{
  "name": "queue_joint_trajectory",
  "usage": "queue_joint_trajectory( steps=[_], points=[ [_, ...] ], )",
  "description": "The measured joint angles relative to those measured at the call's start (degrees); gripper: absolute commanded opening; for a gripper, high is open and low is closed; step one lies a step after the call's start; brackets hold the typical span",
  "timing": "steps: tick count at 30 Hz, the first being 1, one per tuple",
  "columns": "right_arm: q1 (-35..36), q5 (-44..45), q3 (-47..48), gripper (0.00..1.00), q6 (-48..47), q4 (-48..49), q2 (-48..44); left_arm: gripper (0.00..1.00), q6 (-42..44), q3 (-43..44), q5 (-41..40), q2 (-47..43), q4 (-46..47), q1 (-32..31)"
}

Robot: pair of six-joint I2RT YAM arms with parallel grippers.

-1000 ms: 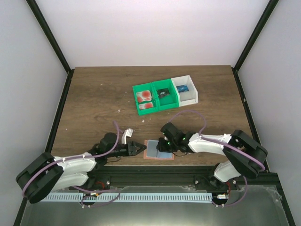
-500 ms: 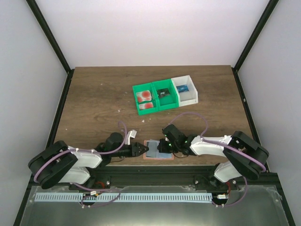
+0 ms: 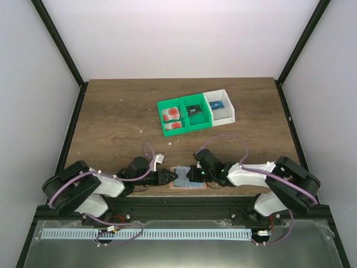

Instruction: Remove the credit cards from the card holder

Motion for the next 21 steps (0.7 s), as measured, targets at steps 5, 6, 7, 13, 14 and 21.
queue_joint_trajectory(
  steps=[5, 6, 7, 13, 14, 21],
  points=[
    [-0.02, -1.01, -1.09, 0.01, 0.02, 2.21, -0.07, 0.49, -0.24, 0.04, 0.59, 2.12, 2.60, -0.39],
    [-0.02, -1.20, -1.16, 0.01, 0.02, 2.38, -0.07, 0.49, -0.24, 0.04, 0.79, 2.62, 3.08, -0.48],
    [-0.02, -1.29, -1.20, 0.00, 0.02, 2.43, -0.04, 0.49, -0.26, 0.07, 0.98, 3.04, 3.45, -0.48],
    [0.00, -1.70, -1.55, 0.00, 0.20, 3.06, -0.04, 0.49, -0.44, 0.70, 1.70, 5.66, 5.05, -0.70],
    [0.00, -1.73, -1.57, 0.00, 0.24, 3.15, -0.04, 0.49, -0.46, 0.87, 1.79, 6.05, 5.18, -0.76],
    [-0.02, -1.79, -1.92, 0.01, 0.74, 3.85, -0.09, 0.47, -1.77, 2.36, 2.64, 9.33, 8.00, -1.66]
  ],
)
